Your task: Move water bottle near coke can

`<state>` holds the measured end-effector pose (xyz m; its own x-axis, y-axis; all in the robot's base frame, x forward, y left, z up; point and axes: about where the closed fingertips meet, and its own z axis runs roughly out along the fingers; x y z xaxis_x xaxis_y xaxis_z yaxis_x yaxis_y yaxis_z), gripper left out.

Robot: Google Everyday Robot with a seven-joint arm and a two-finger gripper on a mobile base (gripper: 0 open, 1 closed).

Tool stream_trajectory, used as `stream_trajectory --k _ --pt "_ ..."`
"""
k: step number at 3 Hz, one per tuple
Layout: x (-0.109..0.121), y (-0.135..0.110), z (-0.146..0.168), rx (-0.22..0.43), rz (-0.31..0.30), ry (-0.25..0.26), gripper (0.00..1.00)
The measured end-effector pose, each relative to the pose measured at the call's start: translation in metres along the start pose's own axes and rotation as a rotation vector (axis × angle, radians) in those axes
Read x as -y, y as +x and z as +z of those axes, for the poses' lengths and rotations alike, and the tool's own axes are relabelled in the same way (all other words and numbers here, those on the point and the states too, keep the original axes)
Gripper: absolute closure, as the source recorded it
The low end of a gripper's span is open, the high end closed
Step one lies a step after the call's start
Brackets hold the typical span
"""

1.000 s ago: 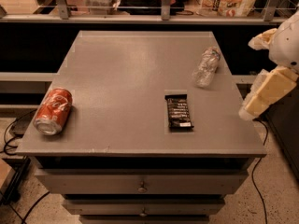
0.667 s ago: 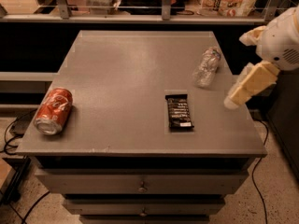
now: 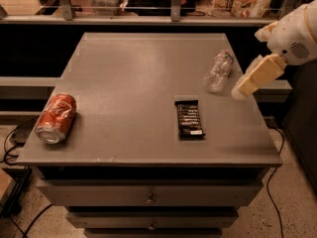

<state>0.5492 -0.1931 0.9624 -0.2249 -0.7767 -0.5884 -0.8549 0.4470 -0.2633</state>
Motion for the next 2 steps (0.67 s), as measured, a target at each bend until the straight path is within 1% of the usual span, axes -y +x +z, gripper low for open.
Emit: stream_trajectory --k 1,2 --pt "0.016 -0.008 0.014 0.043 0.083 0.029 0.00" --pt "0.033 -0.012 0.032 0.089 0.162 0.046 0.00"
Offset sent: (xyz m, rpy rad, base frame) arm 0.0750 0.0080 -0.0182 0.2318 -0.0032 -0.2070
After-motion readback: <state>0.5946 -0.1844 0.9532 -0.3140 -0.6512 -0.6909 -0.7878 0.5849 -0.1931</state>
